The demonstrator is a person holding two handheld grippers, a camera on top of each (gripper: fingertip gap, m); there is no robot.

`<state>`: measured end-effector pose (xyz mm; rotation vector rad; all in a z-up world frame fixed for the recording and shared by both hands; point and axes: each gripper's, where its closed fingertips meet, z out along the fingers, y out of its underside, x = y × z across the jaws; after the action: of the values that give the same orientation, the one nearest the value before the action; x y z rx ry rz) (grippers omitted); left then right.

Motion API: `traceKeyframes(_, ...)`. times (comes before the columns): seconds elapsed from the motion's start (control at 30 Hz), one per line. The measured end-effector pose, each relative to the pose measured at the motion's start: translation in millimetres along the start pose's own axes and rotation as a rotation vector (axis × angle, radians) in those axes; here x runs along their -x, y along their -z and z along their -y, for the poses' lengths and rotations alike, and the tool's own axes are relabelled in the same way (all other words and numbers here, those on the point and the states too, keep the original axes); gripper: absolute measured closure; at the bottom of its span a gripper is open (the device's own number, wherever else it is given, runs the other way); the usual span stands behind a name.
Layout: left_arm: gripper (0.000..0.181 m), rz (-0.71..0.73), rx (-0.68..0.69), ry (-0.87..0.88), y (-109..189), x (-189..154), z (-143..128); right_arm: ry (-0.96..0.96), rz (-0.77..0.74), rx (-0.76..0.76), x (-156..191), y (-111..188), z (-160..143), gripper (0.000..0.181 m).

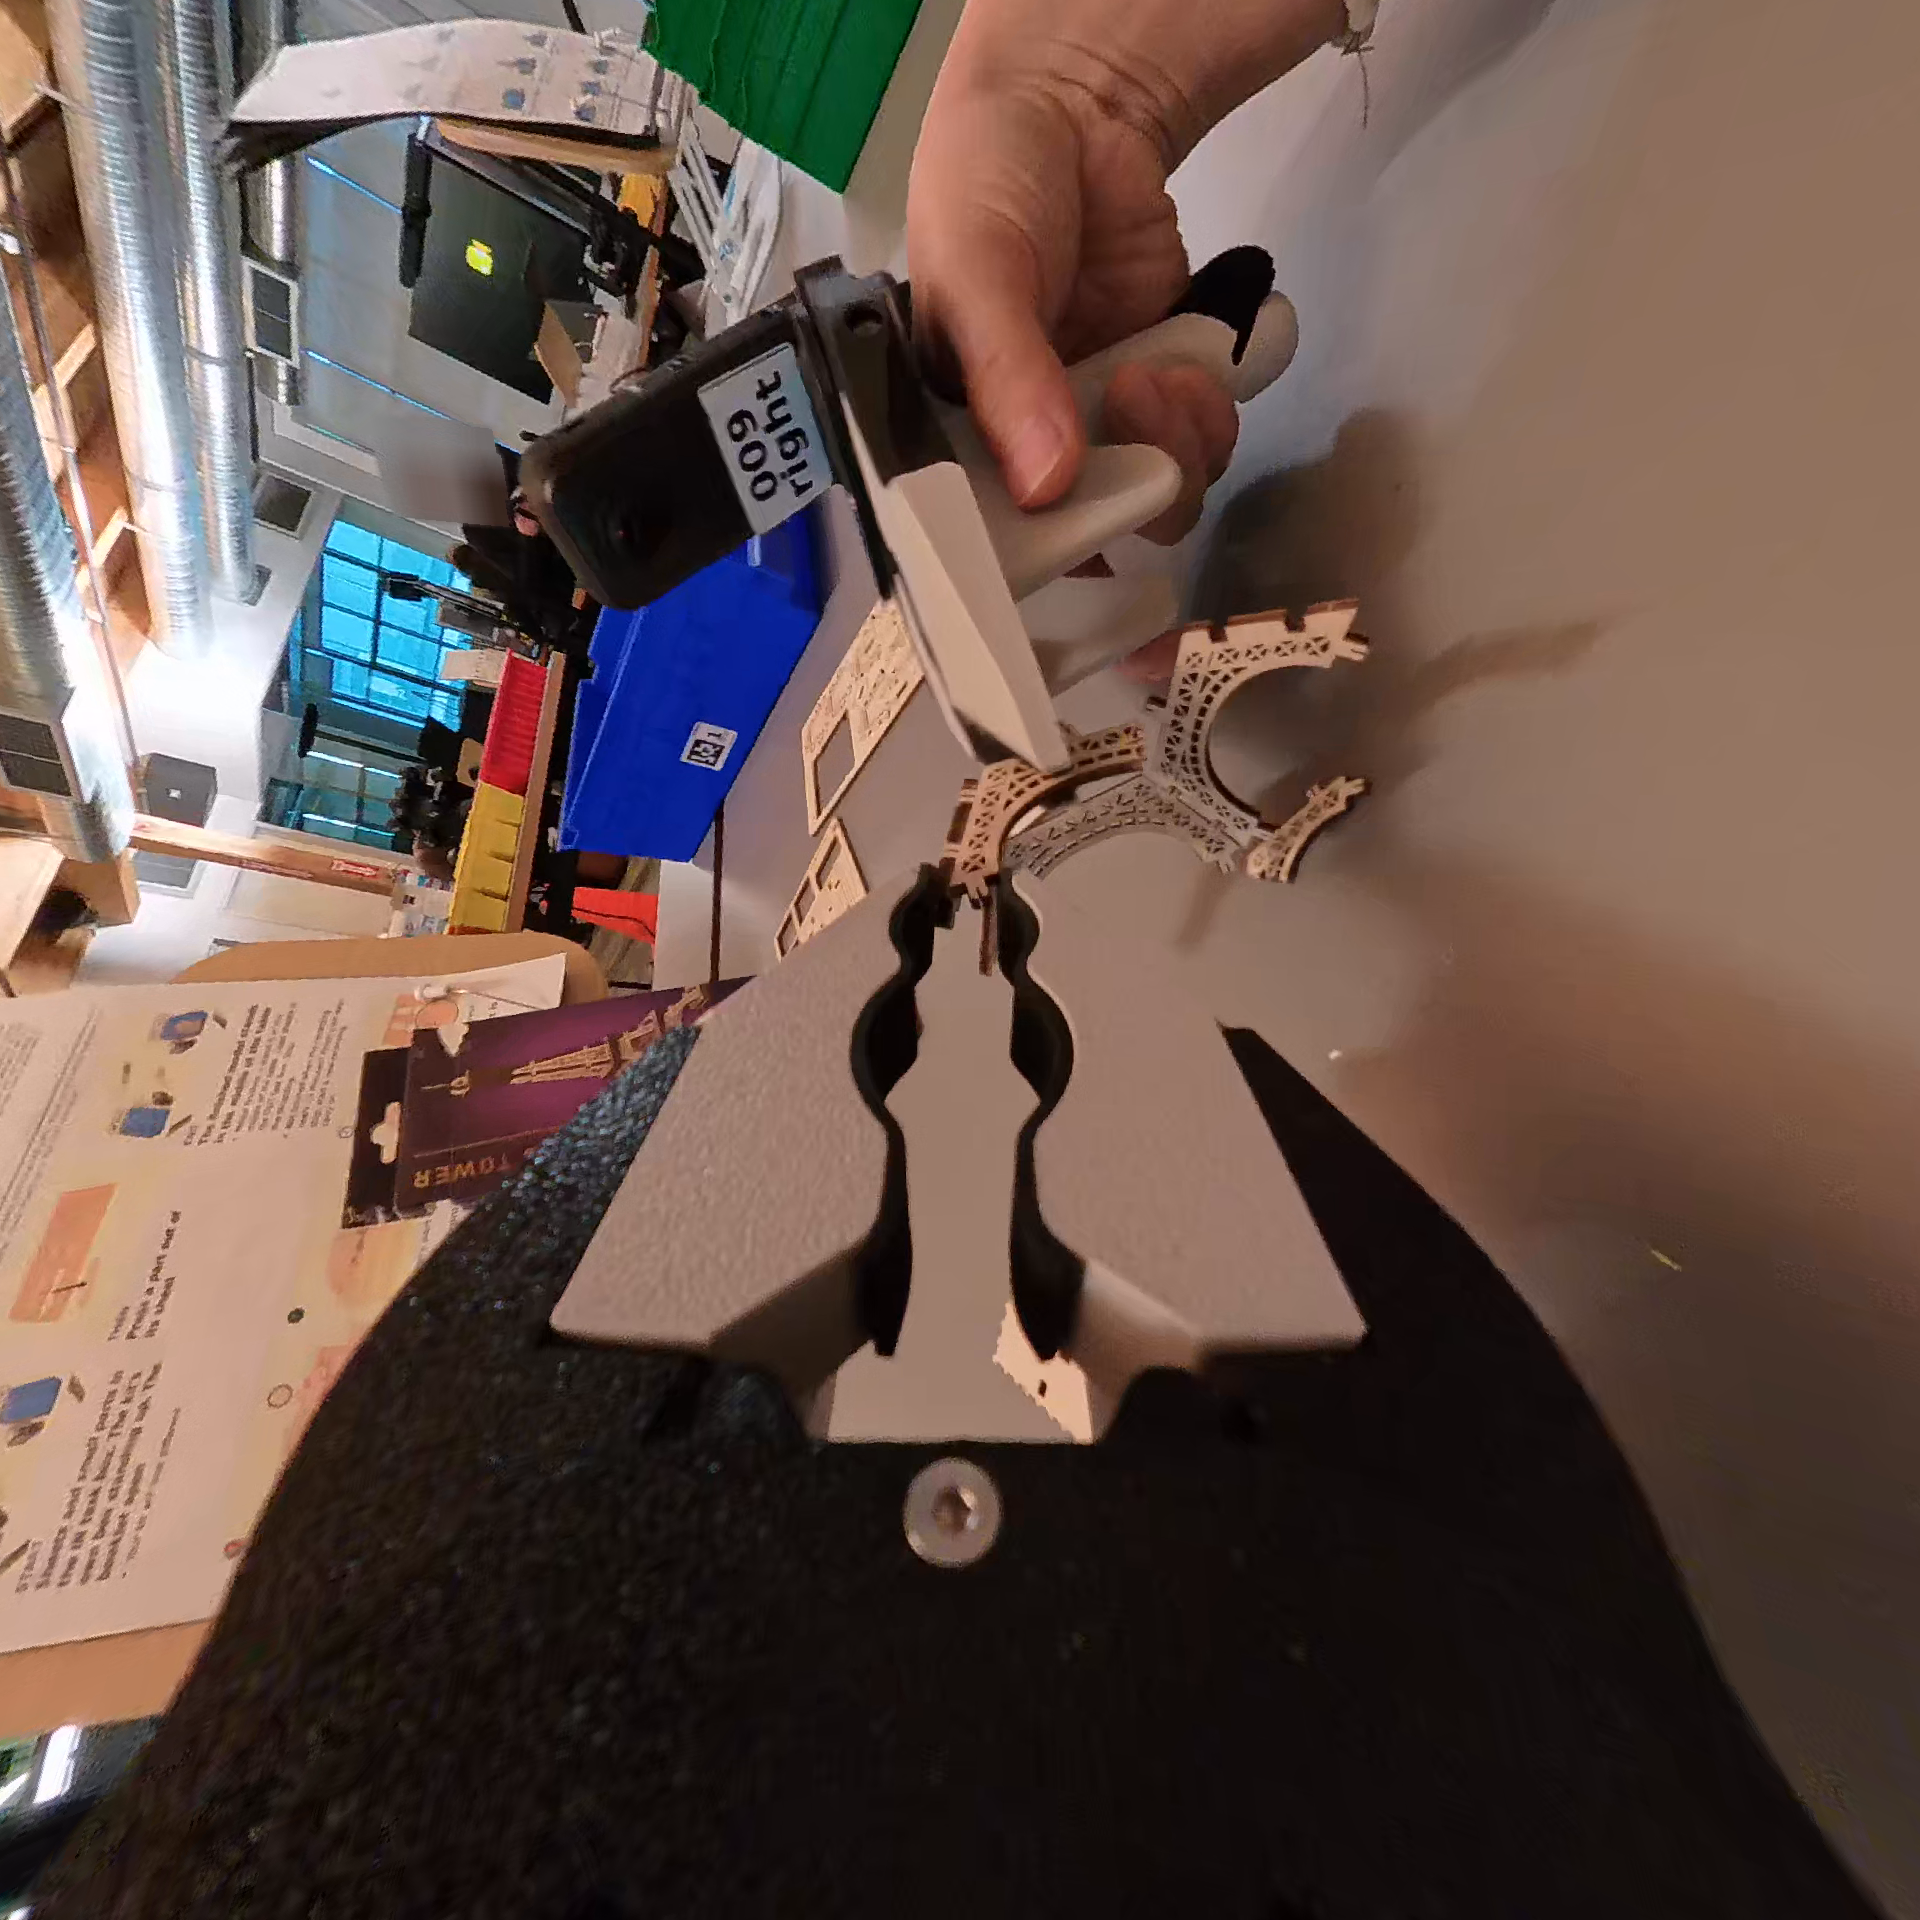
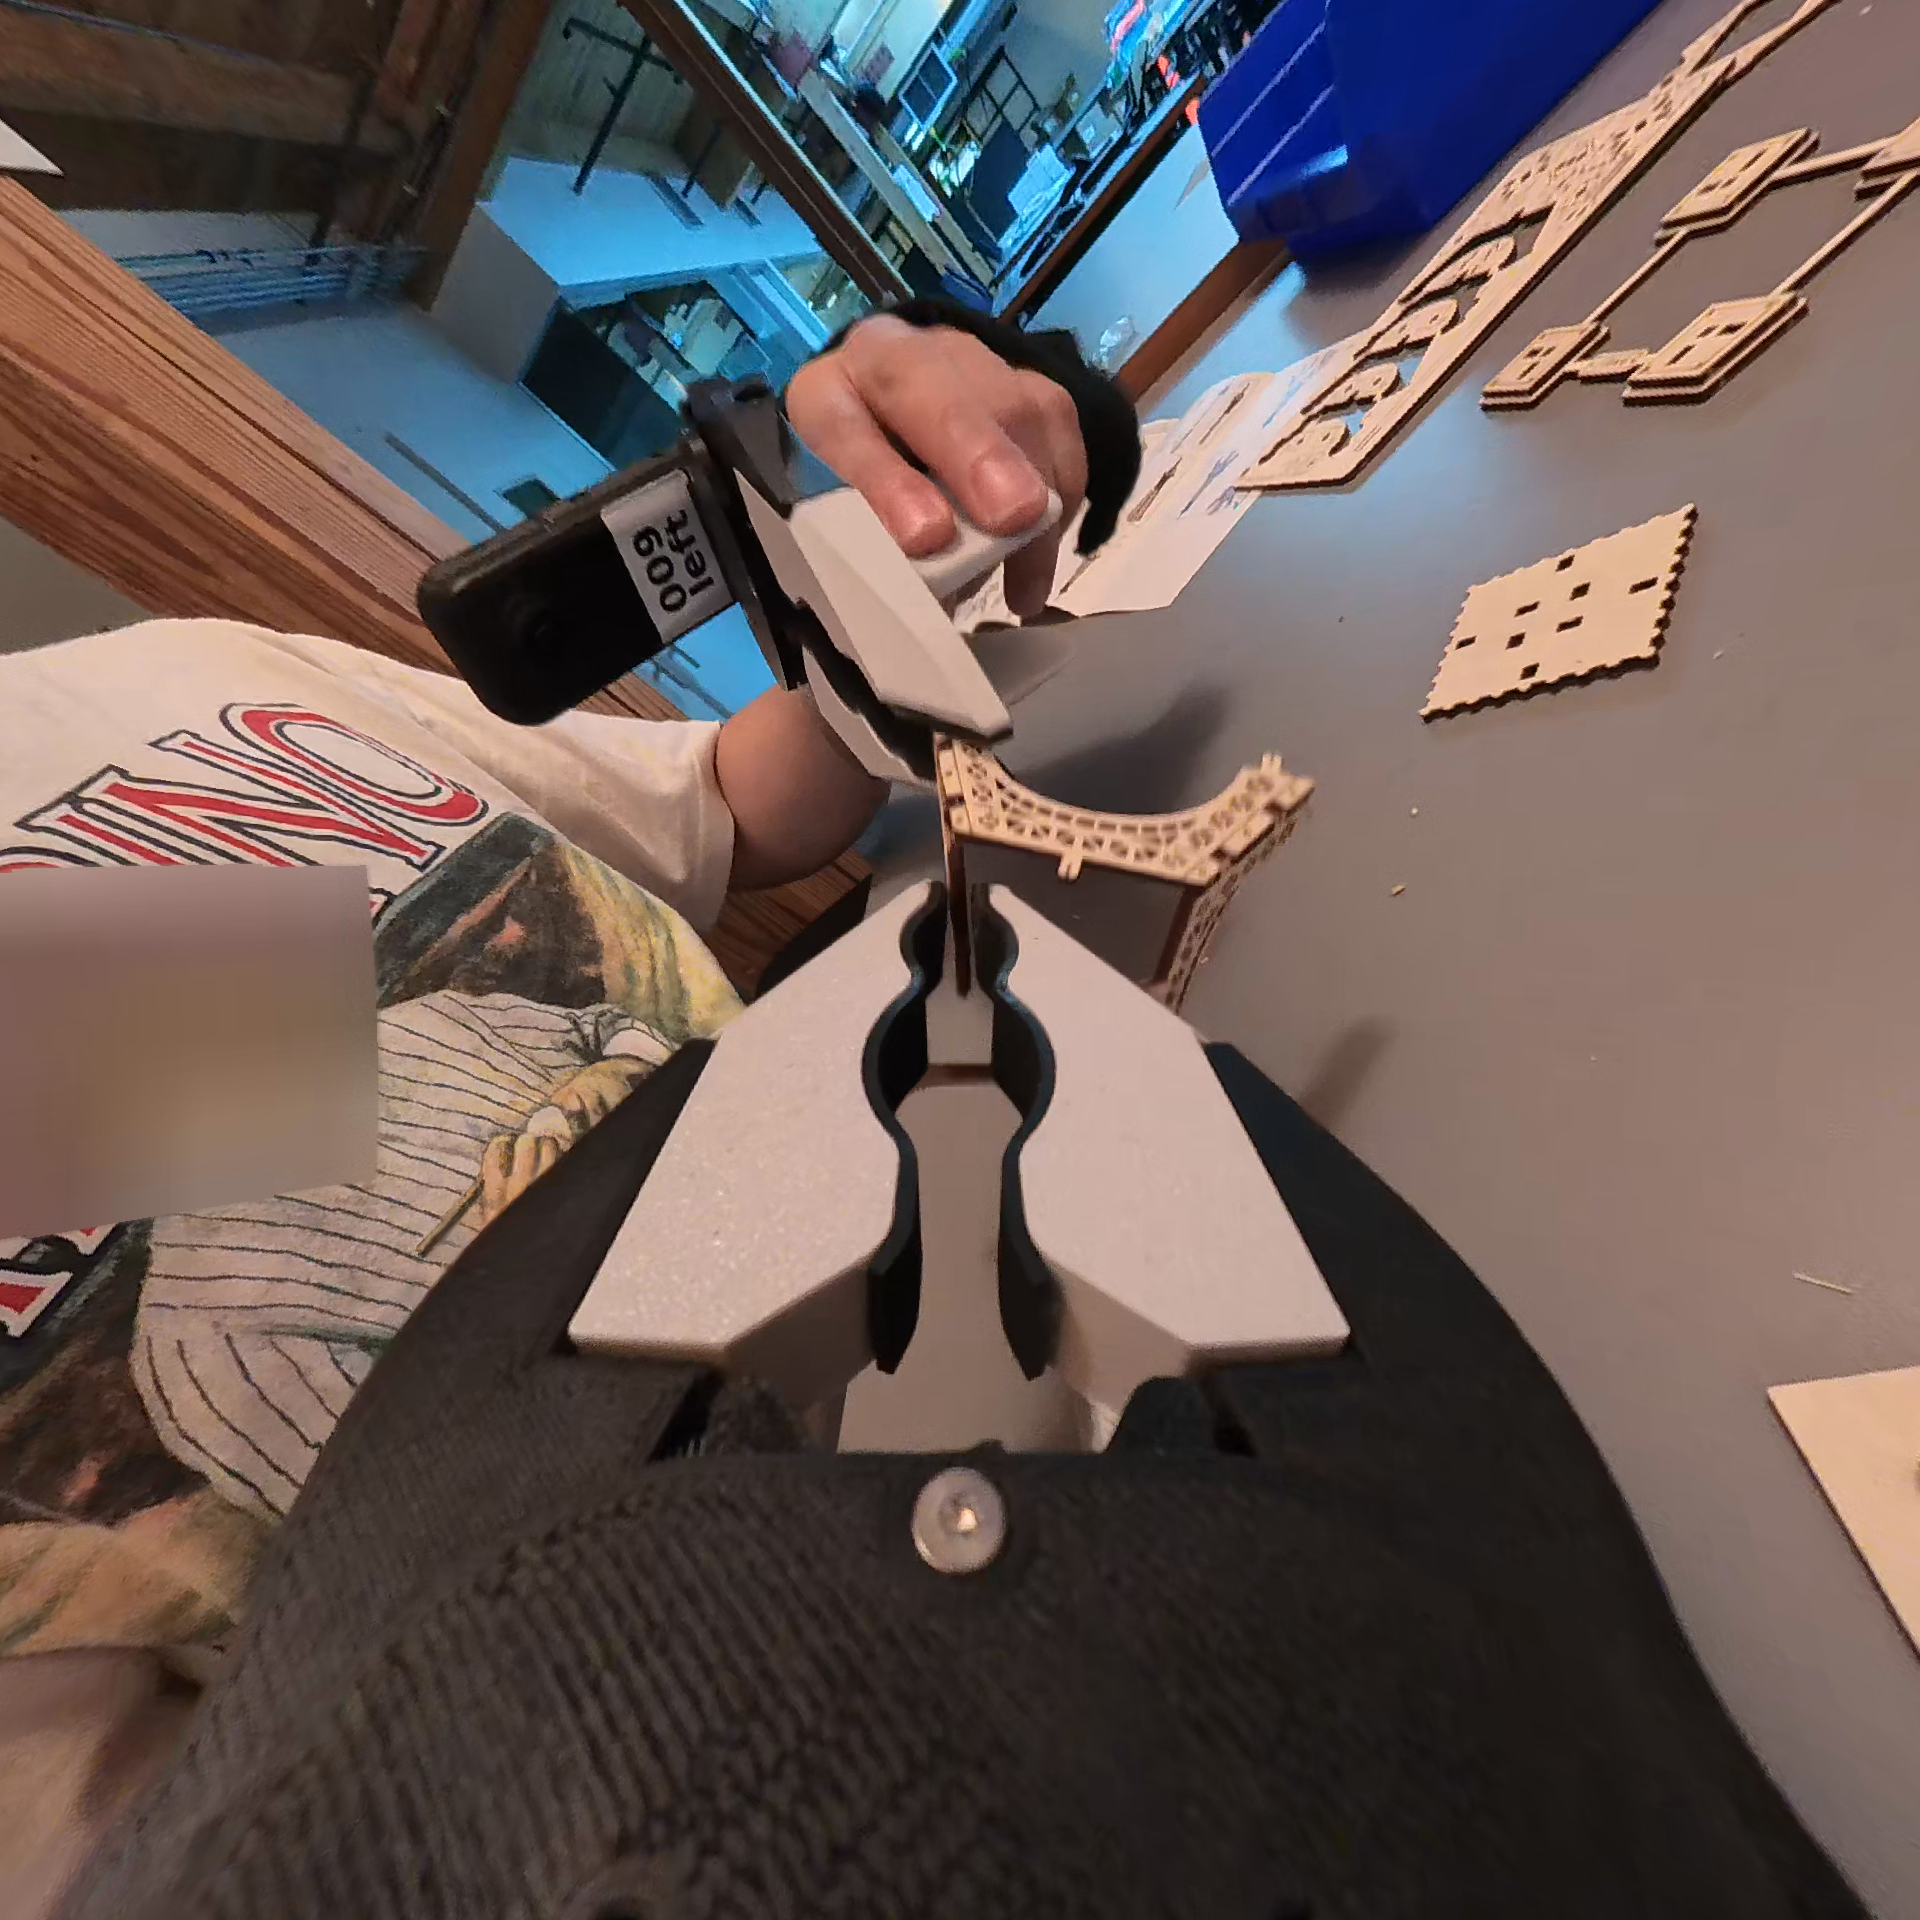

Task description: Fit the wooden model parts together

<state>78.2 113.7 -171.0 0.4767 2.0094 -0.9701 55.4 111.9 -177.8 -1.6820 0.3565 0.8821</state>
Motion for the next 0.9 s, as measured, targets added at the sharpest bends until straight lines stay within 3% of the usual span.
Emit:
traceKeyframes(0.2, 0.173, 0.013, 0.004, 0.029, -4.2, -0.4, -3.5, 0.019, -0.069, -0.007, -4.4, 4.6, 2.3, 0.155)
traceKeyframes(0.3, 0.173, 0.043, 0.006, 0.082, -1.3, 5.3, -7.6, 0.121, -0.251, 0.014, -20.0, 14.4, 3.0, 0.150)
traceKeyframes(0.37, 0.173, 0.074, 0.025, 0.149, 0.6, 11.0, -15.2, 0.252, -0.364, -0.018, -20.2, 21.6, 14.5, 0.145)
traceKeyframes(0.47, 0.173, 0.105, 0.013, 0.285, 4.8, 20.1, -21.4, 0.541, -0.531, -0.016, -9.8, 22.6, 28.7, 0.118)
traceKeyframes(0.6, 0.173, 0.093, -0.030, 0.409, 10.8, 25.2, -21.1, 0.958, -0.715, 0.160, -0.9, 13.1, 29.0, 0.107)
traceKeyframes(0.67, 0.173, 0.075, -0.030, 0.404, 13.0, 25.6, -22.6, 1.020, -0.765, 0.180, 1.8, 13.7, 38.2, 0.112)
traceKeyframes(0.8, 0.173, 0.075, -0.003, 0.356, 16.9, 31.5, -23.4, 1.051, -0.640, 0.129, 26.9, 3.2, 53.2, 0.119)
traceKeyframes(0.9, 0.173, 0.104, 0.025, 0.295, 19.1, 35.4, -18.8, 1.061, -0.696, 0.211, 16.7, 0.3, 56.8, 0.122)
